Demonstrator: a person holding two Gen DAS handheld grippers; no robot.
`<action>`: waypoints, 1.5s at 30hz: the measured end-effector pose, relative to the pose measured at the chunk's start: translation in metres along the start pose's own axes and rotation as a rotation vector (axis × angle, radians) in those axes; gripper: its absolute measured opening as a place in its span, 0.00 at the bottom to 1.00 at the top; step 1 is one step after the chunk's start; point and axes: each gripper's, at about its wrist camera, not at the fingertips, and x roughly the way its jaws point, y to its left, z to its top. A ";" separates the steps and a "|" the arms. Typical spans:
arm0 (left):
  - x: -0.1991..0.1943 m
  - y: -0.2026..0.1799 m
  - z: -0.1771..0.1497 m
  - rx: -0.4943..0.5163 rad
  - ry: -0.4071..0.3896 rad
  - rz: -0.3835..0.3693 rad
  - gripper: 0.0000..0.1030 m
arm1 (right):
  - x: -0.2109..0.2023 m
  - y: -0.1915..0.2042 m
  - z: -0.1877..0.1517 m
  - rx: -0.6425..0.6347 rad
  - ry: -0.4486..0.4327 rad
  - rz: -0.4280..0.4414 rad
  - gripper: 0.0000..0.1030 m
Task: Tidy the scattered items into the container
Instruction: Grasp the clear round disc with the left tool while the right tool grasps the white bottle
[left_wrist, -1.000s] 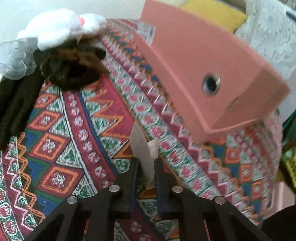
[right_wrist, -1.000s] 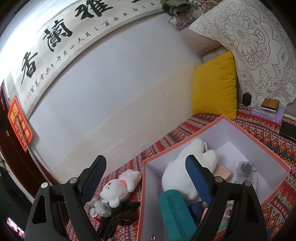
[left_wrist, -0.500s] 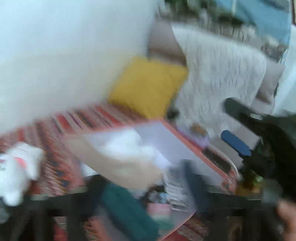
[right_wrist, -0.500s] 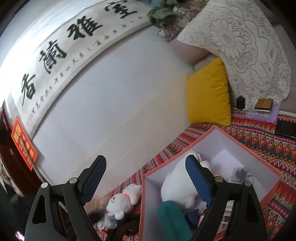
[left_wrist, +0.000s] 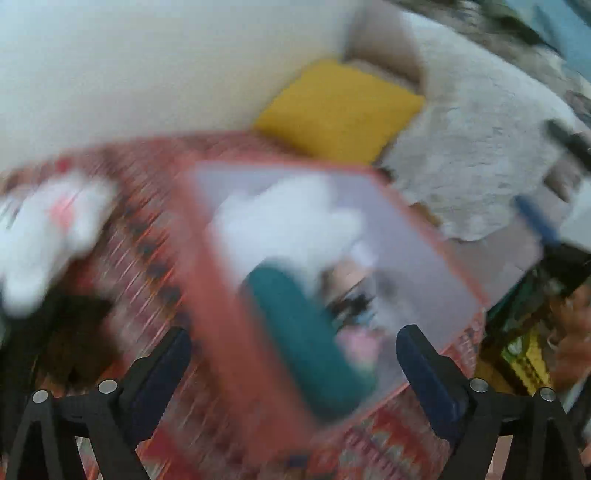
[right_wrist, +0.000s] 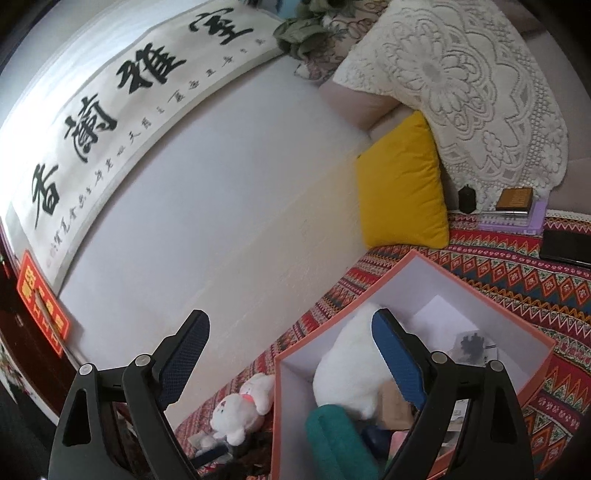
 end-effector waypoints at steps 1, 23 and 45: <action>-0.015 0.022 -0.020 -0.036 -0.019 0.036 0.91 | 0.000 0.005 -0.002 -0.011 0.002 0.003 0.89; -0.097 0.197 -0.104 -0.210 -0.115 0.357 0.91 | 0.139 0.198 -0.261 -0.487 0.629 0.150 0.93; 0.014 0.232 0.019 -0.282 -0.119 0.403 0.25 | 0.215 0.152 -0.272 -0.451 0.739 0.094 0.93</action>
